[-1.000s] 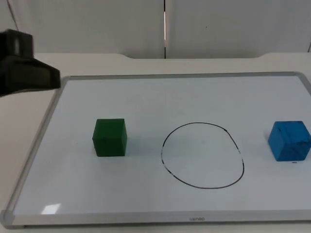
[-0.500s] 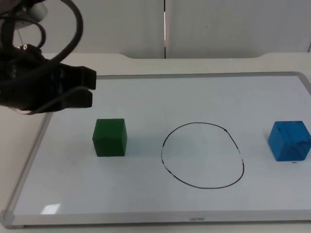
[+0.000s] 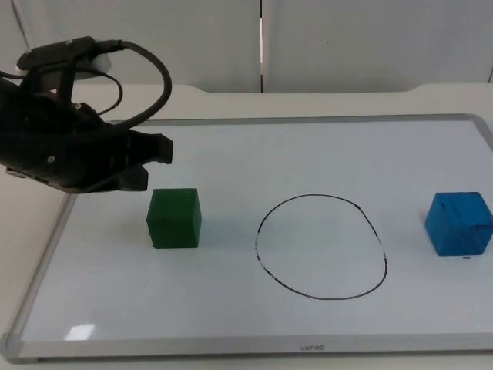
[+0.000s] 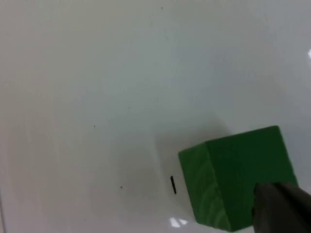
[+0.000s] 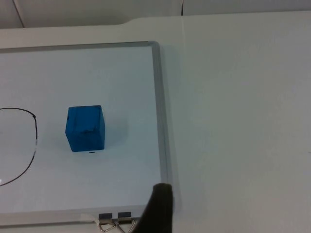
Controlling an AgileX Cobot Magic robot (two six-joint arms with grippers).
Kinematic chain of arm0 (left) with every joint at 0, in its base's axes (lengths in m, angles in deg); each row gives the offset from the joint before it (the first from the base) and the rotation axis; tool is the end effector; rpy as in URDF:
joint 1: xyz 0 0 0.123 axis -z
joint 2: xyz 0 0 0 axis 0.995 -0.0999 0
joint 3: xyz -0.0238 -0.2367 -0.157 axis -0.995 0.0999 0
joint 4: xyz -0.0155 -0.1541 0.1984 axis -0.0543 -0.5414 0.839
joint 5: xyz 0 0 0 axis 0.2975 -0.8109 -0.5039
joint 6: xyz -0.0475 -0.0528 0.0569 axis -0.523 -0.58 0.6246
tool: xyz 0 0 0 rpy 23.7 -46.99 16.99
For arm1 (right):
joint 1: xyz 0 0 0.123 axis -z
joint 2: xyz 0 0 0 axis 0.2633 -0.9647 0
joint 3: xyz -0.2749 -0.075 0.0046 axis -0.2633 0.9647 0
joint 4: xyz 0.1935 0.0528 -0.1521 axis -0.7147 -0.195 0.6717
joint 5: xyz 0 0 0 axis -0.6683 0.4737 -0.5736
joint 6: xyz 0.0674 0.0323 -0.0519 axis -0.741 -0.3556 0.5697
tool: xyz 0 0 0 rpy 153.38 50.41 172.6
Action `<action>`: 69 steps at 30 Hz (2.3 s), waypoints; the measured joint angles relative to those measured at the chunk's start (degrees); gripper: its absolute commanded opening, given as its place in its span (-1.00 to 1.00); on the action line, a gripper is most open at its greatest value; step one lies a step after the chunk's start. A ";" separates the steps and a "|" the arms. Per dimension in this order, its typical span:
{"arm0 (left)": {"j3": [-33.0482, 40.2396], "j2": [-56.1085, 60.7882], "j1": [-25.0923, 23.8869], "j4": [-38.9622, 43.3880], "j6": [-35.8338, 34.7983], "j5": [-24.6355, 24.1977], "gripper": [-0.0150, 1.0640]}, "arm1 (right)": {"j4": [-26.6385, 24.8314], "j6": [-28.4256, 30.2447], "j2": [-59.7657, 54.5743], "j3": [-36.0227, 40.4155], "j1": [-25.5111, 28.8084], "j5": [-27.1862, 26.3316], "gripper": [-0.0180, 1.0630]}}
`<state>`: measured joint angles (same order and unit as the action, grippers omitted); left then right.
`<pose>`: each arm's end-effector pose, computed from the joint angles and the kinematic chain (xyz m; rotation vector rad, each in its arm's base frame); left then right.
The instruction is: Push the two cubes into the marked area.
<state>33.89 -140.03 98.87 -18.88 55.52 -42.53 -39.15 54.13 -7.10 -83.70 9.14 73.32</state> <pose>0.2965 -0.0977 0.1456 0.1633 2.4960 -0.4641 -0.0065 -0.0169 0.2814 0.0914 2.0395 -0.0614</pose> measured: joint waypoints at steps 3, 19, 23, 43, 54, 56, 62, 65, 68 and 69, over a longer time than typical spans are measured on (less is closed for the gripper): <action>-1.04 -1.72 0.00 0.00 0.00 0.85 -0.98 | 0.00 0.00 0.00 0.00 0.00 0.00 0.44; -3.81 -8.77 0.00 0.00 0.22 9.08 -0.98 | 0.00 0.00 0.00 0.00 0.00 0.00 0.44; -5.09 -11.06 0.00 0.00 0.22 6.95 -0.98 | 0.00 0.00 0.00 0.00 0.00 0.00 0.44; -6.67 -15.98 0.00 -0.87 0.32 1.45 -0.98 | 0.00 0.10 0.00 0.00 0.00 0.00 0.44; -6.67 -15.98 0.00 -2.60 0.32 -0.75 -0.98 | 0.00 0.10 0.00 0.00 0.00 0.00 0.44; -6.67 -15.98 0.00 -2.95 0.32 -1.13 -0.98 | 0.00 0.10 0.00 0.00 0.00 0.00 0.44; -6.67 -15.98 0.33 -3.09 0.32 -1.15 -0.98 | 0.00 0.10 0.00 0.00 0.00 0.00 0.44; -6.89 -15.98 1.80 -3.49 0.59 -0.60 -0.98 | 0.00 0.10 0.00 0.00 0.00 0.00 0.44; -7.25 -15.98 2.37 -3.49 0.83 -0.06 -0.98 | 0.00 0.10 0.00 0.00 0.00 0.00 0.44; -7.47 -15.98 2.37 -3.62 0.83 -0.06 -0.98 | 0.00 0.10 0.00 0.00 0.00 0.00 0.44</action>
<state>26.41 -156.01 101.24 -22.50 56.35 -42.60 -39.15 54.23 -7.10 -83.70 9.14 73.32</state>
